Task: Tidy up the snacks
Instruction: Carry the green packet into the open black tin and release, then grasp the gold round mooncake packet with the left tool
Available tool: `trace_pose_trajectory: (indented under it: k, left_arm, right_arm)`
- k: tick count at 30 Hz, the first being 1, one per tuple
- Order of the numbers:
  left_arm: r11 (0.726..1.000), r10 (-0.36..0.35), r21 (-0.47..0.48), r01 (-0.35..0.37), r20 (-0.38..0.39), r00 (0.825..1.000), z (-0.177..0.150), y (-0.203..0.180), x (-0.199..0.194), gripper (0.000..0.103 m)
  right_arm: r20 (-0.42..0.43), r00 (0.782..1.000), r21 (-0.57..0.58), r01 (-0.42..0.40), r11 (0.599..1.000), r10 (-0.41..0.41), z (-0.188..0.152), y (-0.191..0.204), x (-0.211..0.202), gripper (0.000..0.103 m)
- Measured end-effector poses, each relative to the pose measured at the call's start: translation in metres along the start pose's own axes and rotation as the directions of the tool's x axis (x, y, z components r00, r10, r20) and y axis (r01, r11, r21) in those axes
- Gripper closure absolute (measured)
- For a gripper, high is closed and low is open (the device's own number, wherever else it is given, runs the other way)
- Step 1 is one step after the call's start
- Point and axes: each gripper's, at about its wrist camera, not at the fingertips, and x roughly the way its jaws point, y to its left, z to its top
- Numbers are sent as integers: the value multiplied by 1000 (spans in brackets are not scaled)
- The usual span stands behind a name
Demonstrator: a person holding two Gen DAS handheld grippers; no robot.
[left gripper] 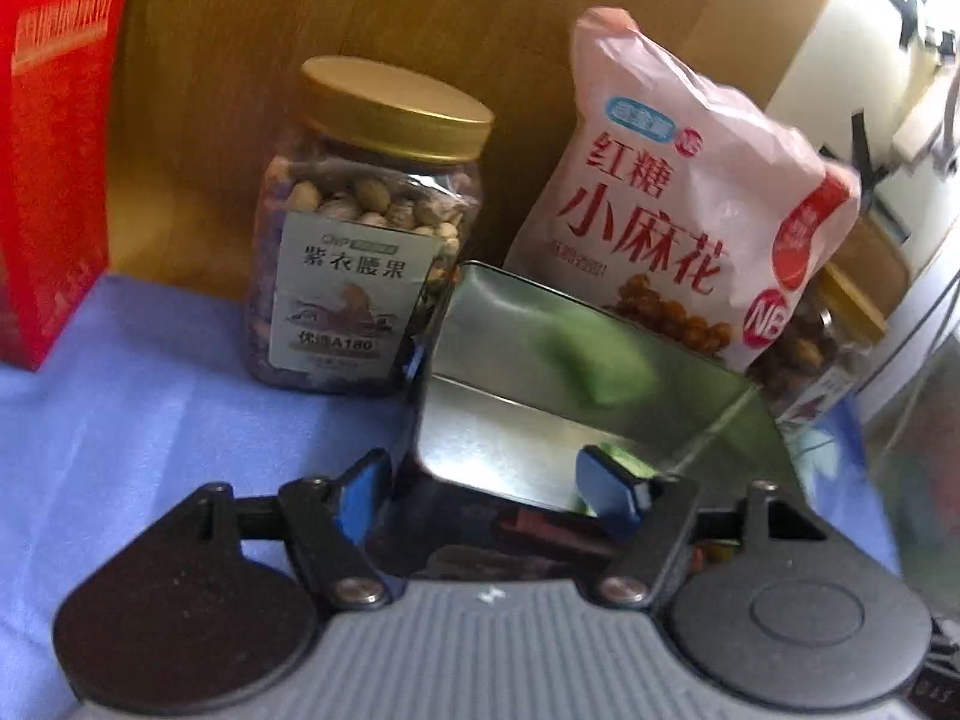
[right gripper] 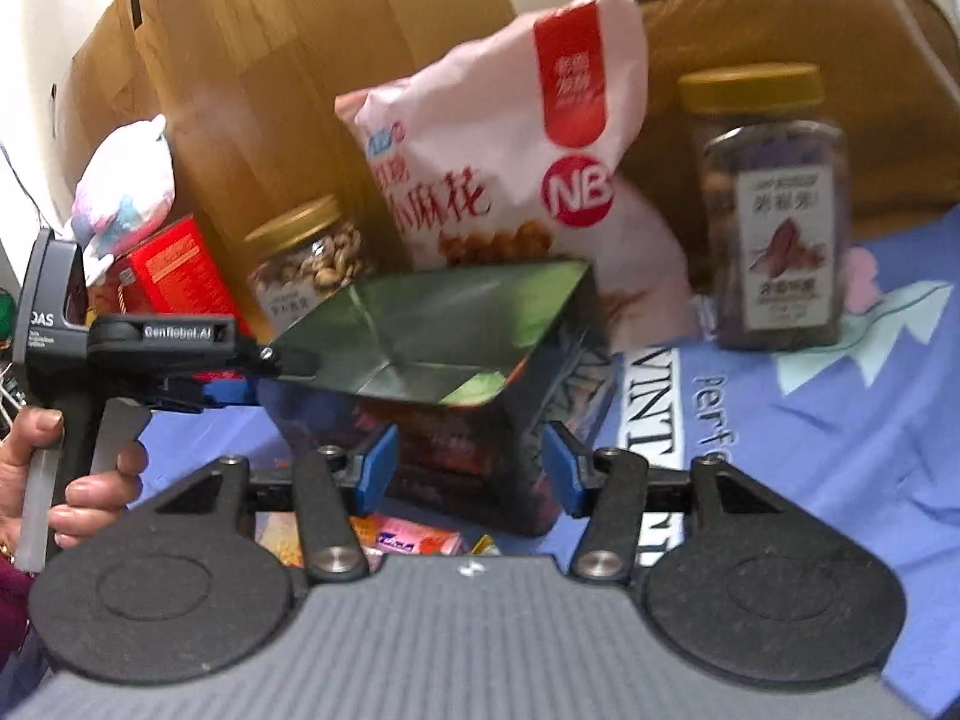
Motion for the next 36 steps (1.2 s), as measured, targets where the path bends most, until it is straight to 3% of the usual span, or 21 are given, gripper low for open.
trace_pose_trajectory:
  k: [4,9,12,15,17,19,22,25,27,28,29,30,31,36]
  left_arm:
    - [1000,-23,9,23,-19,1000,-13,-18,-10,34]
    - [998,-54,23,54,-15,998,-31,-29,-29,34]
    - [999,-36,4,36,47,998,-32,-24,-55,34]
    - [999,-32,14,31,94,995,-43,-19,-87,34]
    - [997,-59,59,55,74,996,-58,-25,-100,33]
    - [991,-95,102,91,29,995,-76,-35,-104,30]
    - [981,-106,158,111,-40,994,-102,-49,-97,14]
    - [972,-87,212,99,-65,994,-121,-61,-84,11]
    - [961,-86,260,96,-51,995,-131,-70,-84,20]
    - [959,-96,264,108,-60,994,-134,-73,-85,39]
    - [958,-110,254,129,-88,990,-134,-75,-84,50]
    - [960,-109,246,131,-101,989,-135,-78,-84,54]
    - [959,-102,256,123,-93,990,-135,-80,-86,56]
    - [949,-158,276,153,-2,987,-111,-94,-123,57]
  right_arm:
    - [2,998,-22,70,997,-70,3,1,-5,40]
    - [4,997,-9,76,997,-76,-1,-10,-19,40]
    - [39,997,19,68,997,-69,-10,-14,-39,40]
    - [44,999,-11,4,1000,-4,-27,-2,-61,40]
    - [5,998,-91,-57,994,58,-44,16,-68,40]
    - [-42,997,-222,-77,972,69,-60,39,-69,40]
    - [-85,996,-419,-37,907,1,-83,70,-58,34]
    - [-137,990,-481,-33,876,-38,-94,78,-39,31]
    - [-150,988,-448,-49,892,-21,-92,74,-32,32]
    - [-160,987,-427,-52,903,-18,-89,73,-32,40]
    - [-162,986,-412,-46,910,-24,-86,72,-33,50]
    - [-167,986,-403,-46,914,-24,-82,73,-36,61]
    - [-165,986,-401,-47,915,-22,-79,75,-39,65]
    - [-62,997,-476,11,880,-45,-53,98,-76,72]
